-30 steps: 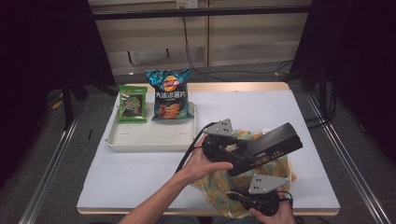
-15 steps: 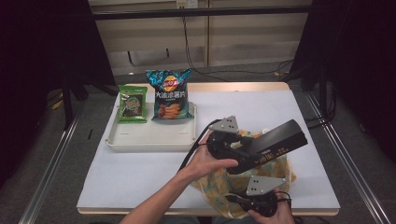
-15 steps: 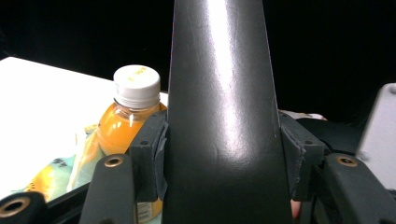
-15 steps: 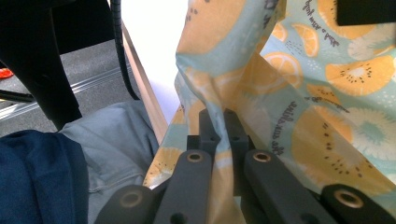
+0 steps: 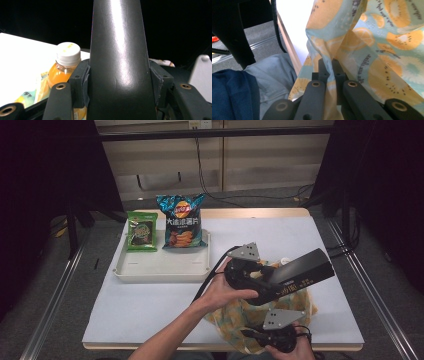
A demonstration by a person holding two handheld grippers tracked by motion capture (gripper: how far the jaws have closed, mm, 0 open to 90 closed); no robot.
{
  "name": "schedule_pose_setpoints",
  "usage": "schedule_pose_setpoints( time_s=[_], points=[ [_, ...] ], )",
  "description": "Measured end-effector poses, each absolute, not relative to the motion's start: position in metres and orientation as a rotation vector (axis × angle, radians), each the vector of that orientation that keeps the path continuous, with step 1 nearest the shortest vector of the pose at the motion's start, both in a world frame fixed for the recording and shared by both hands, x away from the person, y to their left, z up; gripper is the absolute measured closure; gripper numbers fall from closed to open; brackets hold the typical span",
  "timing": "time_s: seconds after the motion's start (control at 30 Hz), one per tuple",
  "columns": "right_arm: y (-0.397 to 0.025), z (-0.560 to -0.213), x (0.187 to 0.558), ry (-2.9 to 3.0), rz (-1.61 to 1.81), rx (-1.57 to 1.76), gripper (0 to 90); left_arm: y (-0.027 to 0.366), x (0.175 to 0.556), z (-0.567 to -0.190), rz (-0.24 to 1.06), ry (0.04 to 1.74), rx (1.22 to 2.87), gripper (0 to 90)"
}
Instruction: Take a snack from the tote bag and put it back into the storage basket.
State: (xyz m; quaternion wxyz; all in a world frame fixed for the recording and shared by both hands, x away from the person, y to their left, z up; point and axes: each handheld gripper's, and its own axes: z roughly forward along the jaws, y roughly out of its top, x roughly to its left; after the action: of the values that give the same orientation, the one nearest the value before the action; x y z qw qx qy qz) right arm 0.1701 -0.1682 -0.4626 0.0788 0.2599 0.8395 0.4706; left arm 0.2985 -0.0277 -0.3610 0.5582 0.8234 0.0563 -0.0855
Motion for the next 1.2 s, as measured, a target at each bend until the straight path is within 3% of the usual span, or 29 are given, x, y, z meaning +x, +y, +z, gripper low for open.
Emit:
schedule_pose_setpoints(
  time_s=[0.37,0.67,1.07,1.2],
  points=[
    [-0.183,-0.456,0.172,2.388,1.429,0.867,89.9,-0.008,0.293,-0.374,-0.177,0.129,2.037,43.5],
    [-0.191,-0.454,0.174,2.326,1.392,0.944,90.0,0.006,0.287,-0.358,-0.157,0.112,2.092,43.5],
    [-0.206,-0.452,0.175,2.264,1.379,1.016,89.8,0.034,0.294,-0.364,-0.159,0.142,2.147,43.5],
    [-0.207,-0.451,0.174,2.26,1.397,1.004,84.5,0.045,0.297,-0.363,-0.142,0.134,2.158,43.5]
  ],
)
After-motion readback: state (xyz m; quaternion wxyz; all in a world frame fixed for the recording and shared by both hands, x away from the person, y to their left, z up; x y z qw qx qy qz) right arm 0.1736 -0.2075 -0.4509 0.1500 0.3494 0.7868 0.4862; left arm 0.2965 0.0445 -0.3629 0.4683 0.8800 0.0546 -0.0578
